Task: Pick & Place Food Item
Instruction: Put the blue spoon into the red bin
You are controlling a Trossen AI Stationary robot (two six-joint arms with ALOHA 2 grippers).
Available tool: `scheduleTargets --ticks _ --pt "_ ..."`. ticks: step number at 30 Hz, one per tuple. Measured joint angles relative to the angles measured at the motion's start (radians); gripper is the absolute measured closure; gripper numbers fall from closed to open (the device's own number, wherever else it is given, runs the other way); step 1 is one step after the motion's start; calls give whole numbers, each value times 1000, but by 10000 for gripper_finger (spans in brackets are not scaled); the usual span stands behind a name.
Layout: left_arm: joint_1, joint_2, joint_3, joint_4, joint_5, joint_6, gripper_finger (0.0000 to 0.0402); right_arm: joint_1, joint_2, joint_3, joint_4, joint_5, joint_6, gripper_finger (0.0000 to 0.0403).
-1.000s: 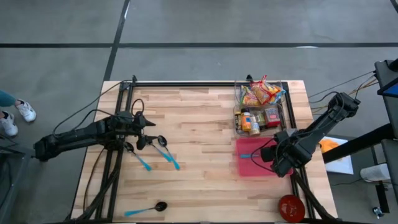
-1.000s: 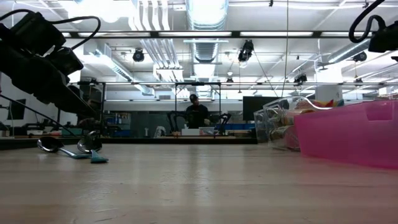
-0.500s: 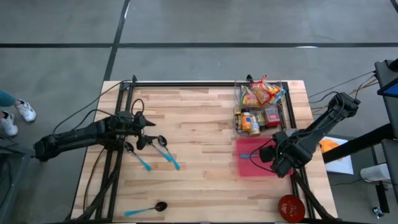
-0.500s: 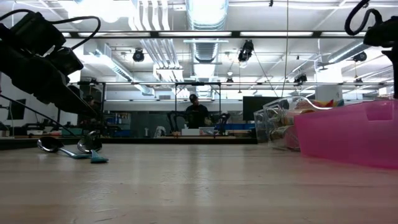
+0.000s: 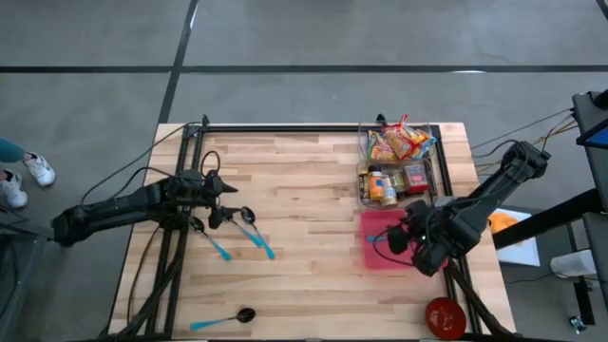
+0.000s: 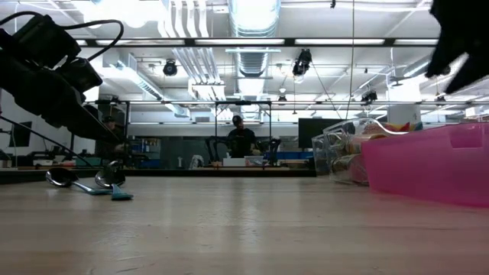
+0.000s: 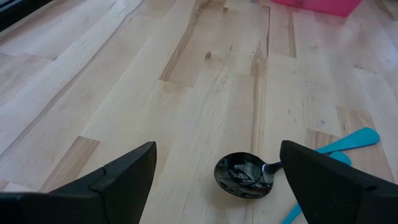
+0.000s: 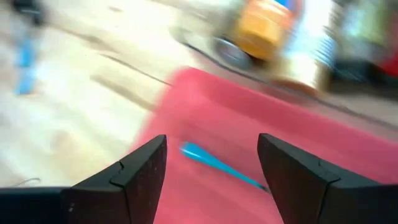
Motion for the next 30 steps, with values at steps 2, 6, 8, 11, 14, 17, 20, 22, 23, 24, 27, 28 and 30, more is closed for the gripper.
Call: scheduleTargets --ticks 2,6,8,11,14,17,20,22,23,24,27,28,30 --pt "0 0 0 0 0 0 57 -6 1 13 64 51 -106 153" --pt "0 0 0 0 0 0 57 -44 17 36 182 106 -292 153" --pt "0 0 0 0 0 0 57 -79 33 44 262 108 -408 153" --pt "0 0 0 0 0 0 57 -135 62 44 437 100 -617 153" --pt "0 0 0 0 0 0 57 -192 101 43 618 58 -755 154" --pt "0 0 0 0 0 0 57 -248 144 43 780 -8 -861 162" --pt "0 0 0 0 0 0 57 -299 190 43 923 -99 -995 182" --pt "0 0 0 0 0 0 57 -332 227 43 1010 -155 -1071 197" --pt "0 0 0 0 0 0 57 -347 246 43 1044 -175 -1094 205" --pt "0 0 0 0 0 0 57 -362 265 42 1074 -189 -1109 212" --pt "0 0 0 0 0 0 57 -406 328 42 1174 -227 -1141 233" --pt "0 0 0 0 0 0 57 -421 349 42 1201 -246 -1162 238" --pt "0 0 0 0 0 0 57 -450 392 42 1262 -297 -1191 248"
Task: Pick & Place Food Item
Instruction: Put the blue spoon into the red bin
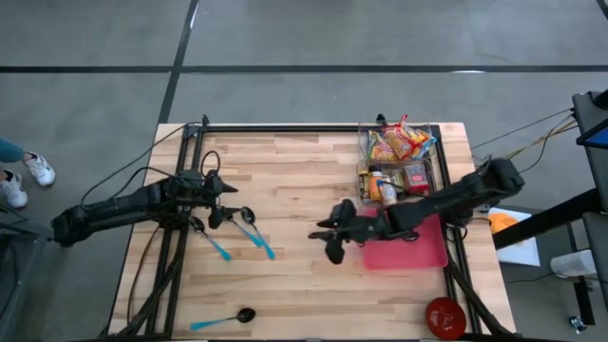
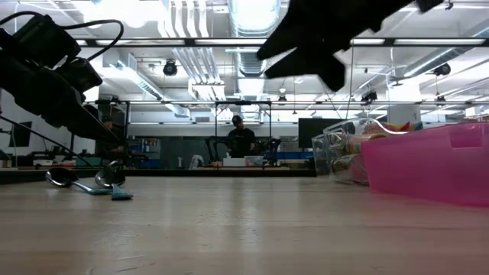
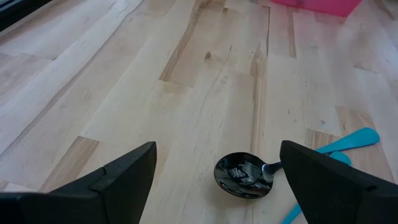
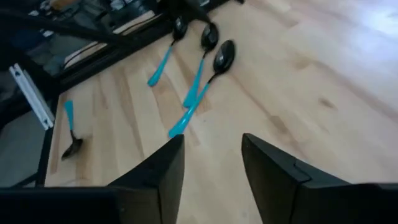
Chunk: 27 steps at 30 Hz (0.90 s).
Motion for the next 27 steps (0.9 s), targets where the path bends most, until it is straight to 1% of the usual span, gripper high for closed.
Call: scheduleTargets --ticks 4,7,10,12,15,18,22,27 --pt "0 0 0 0 0 0 57 -47 80 0 99 -73 -39 259" --pt "0 0 0 0 0 0 57 -65 139 11 150 -80 -56 260" --pt "0 0 0 0 0 0 57 -70 197 62 142 -70 -95 260" --pt "0 0 0 0 0 0 57 -71 235 113 141 -48 -131 260" --pt "0 0 0 0 0 0 57 -73 305 216 93 -19 -183 260" --pt "0 0 0 0 -1 0 57 -73 379 331 20 24 -190 260" --pt "0 -1 0 0 -1 0 57 -79 491 482 -52 112 -190 260" --pt "0 0 0 1 -4 0 57 -90 631 643 -74 104 -227 260"
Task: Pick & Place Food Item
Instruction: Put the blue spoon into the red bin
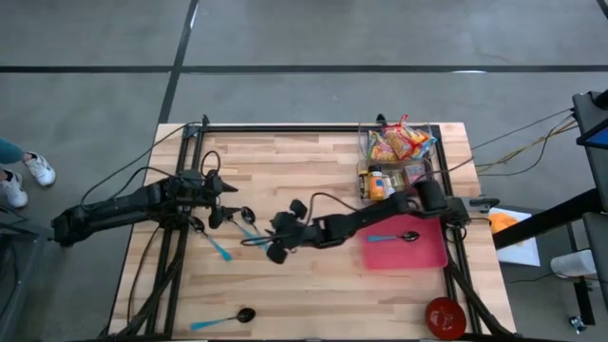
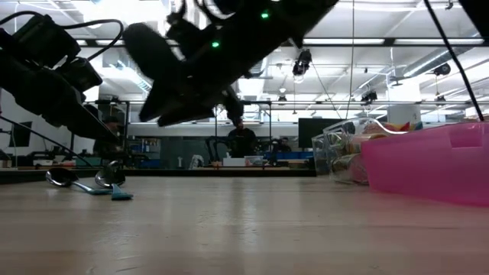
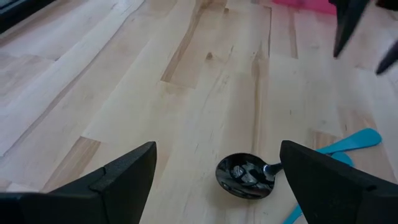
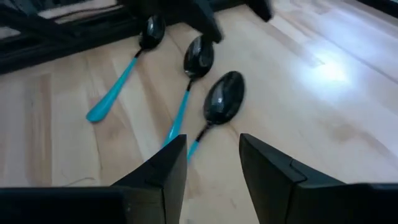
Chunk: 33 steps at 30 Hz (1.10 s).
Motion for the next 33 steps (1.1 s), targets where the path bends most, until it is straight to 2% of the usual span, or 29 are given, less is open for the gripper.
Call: scheduleTargets --ticks 7,12,15,21,33 --pt "0 -1 0 0 0 0 57 -21 127 199 -157 -41 6 260" --pt "0 0 0 -3 -7 0 57 -33 184 286 -160 -134 -42 260" --pt "1 0 0 -2 -8 0 57 -36 226 324 -171 -150 -67 260" --pt "0 0 0 -3 -11 0 57 -49 280 360 -170 -154 -108 260" --pt "0 0 0 -4 -11 0 57 -76 300 345 -203 -153 -111 260"
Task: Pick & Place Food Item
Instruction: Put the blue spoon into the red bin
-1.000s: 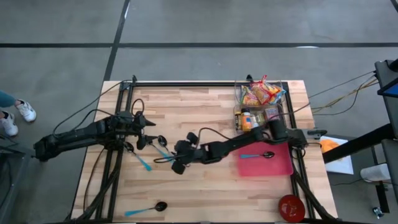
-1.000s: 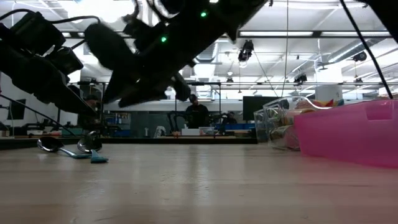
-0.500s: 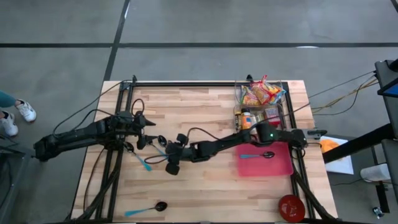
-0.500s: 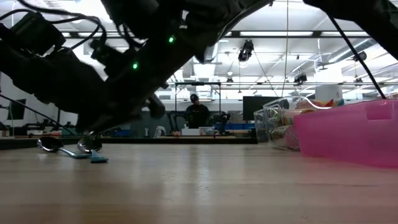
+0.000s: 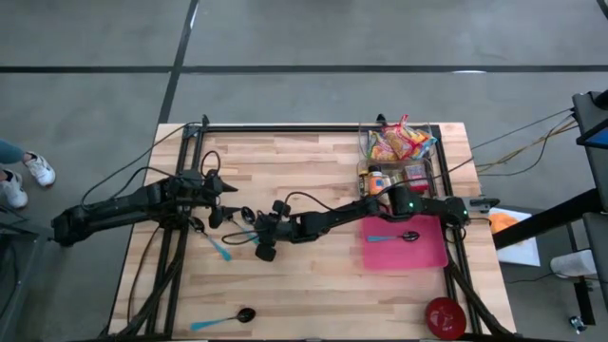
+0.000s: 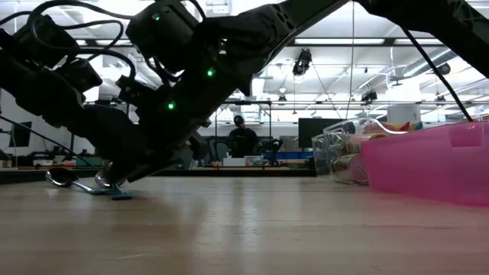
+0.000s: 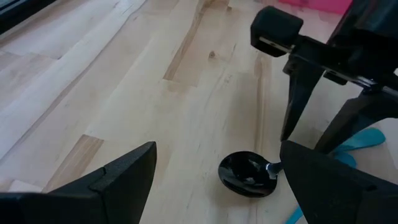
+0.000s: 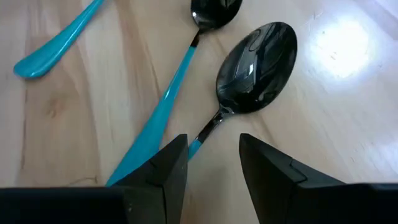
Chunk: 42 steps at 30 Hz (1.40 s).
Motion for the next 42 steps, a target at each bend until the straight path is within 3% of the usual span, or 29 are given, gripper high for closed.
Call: scheduleTargets --ticks 7,15,30,42 --pt "0 0 0 0 0 0 57 0 9 3 -23 2 -1 260" --pt "0 0 0 0 0 0 57 0 -28 2 -171 3 8 260" --pt "0 0 0 0 0 0 57 1 -101 -2 -546 29 284 260" --pt "0 0 0 0 0 0 57 1 -104 -3 -586 67 355 260"
